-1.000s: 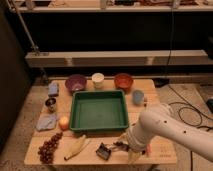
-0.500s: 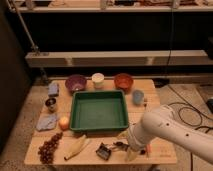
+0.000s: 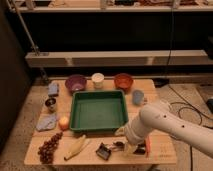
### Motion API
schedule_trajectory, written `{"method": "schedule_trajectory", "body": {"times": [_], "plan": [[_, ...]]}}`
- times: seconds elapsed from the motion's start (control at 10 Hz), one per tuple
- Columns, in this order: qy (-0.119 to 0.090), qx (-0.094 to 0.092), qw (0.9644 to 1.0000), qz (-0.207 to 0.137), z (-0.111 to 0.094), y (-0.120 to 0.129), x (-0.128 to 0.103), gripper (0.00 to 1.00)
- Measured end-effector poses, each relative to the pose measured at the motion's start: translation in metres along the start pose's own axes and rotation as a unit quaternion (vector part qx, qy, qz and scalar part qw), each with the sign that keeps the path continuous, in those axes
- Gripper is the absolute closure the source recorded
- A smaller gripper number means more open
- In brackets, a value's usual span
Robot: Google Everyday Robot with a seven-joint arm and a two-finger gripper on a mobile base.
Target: Place brush in table surface
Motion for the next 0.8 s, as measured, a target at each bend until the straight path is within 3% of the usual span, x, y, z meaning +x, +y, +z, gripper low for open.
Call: {"method": "schedule_trajectory", "body": {"times": [0.1,0.3,0.8], "plan": [[0.002,-0.015,0.9999,0.008,0.007,-0.005,0.002,0.35],[0.017,-0.026,0.9994,0.016,0.021,-0.01,0.007,0.35],[0.037,-0.039,0.9982,0.025,0.05,-0.014,0.021,0.35]]}}
